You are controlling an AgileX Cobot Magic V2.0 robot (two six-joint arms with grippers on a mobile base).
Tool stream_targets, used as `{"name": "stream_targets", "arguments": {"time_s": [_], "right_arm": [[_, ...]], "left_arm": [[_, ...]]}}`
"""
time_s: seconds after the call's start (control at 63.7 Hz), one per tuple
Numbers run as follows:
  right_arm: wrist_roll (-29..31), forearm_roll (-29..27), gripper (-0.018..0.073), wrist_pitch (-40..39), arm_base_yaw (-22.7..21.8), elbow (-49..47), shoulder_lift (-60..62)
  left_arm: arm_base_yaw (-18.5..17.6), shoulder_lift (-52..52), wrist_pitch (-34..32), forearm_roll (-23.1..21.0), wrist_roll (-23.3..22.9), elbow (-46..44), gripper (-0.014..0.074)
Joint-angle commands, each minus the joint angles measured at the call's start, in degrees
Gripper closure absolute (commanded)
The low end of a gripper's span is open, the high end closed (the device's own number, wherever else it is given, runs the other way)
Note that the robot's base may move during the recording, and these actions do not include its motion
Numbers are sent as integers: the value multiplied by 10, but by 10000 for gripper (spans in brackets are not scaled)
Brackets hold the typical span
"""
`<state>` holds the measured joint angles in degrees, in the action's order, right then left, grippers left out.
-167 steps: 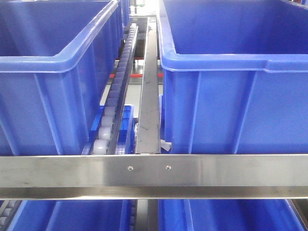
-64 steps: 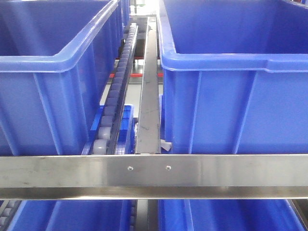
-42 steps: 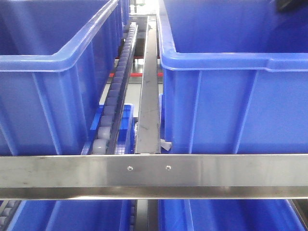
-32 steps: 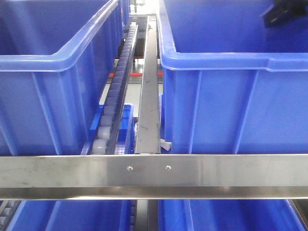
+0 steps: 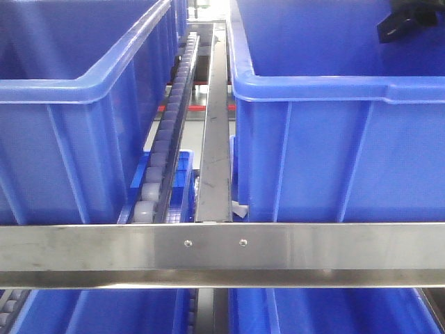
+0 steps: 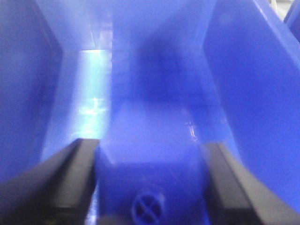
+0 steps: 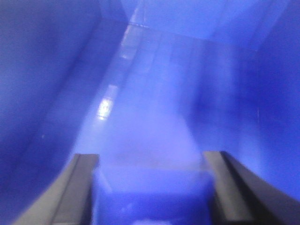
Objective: Pick and sort blue part to right shelf
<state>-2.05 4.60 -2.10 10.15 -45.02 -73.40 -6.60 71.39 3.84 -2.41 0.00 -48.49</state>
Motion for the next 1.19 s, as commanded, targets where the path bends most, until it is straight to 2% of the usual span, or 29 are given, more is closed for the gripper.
{"name": "stream_targets", "arguments": {"time_s": [0.0,0.141,0.282,0.392,0.439,0.565,0.581,0.643,0.722,0.832,0.941,1.067,1.177], "right_arm": [[6,-1,-32,-55,-2,-23,15],[6,-6,-30,-44,-2,-23,15],[6,-46,-29,-26,-2,-23,17],[6,-69,24,-18,-2,-24,22],[6,-70,83,-18,-2,-24,24],[6,-70,385,-19,-2,-24,35],[6,-70,420,-18,-2,-24,36],[6,-70,559,-16,-2,-24,41],[5,-76,522,-20,-2,-25,42],[4,-84,528,-19,-9,-25,50],[2,-100,528,-18,-34,-25,67],[2,-100,528,-16,-78,-16,101],[3,-93,528,-21,-98,12,141]], "left_arm": [[-3,-14,-38,-4,-4,-22,-29],[-3,-14,-29,-4,-4,-23,-32],[-3,-14,-26,12,0,-24,-27],[-3,-26,-10,12,-4,-24,75],[-3,-34,2,12,-4,-24,172],[-3,-50,18,11,-4,-24,467],[-3,-49,16,11,-4,-24,489],[-3,-49,13,11,-4,-24,454],[-3,-49,10,11,-4,-24,457],[-1,-50,10,11,-4,-24,464],[10,-56,15,8,-4,-24,464],[34,-76,17,-41,-4,-21,463],[44,-106,11,-50,-4,-5,463]]}}
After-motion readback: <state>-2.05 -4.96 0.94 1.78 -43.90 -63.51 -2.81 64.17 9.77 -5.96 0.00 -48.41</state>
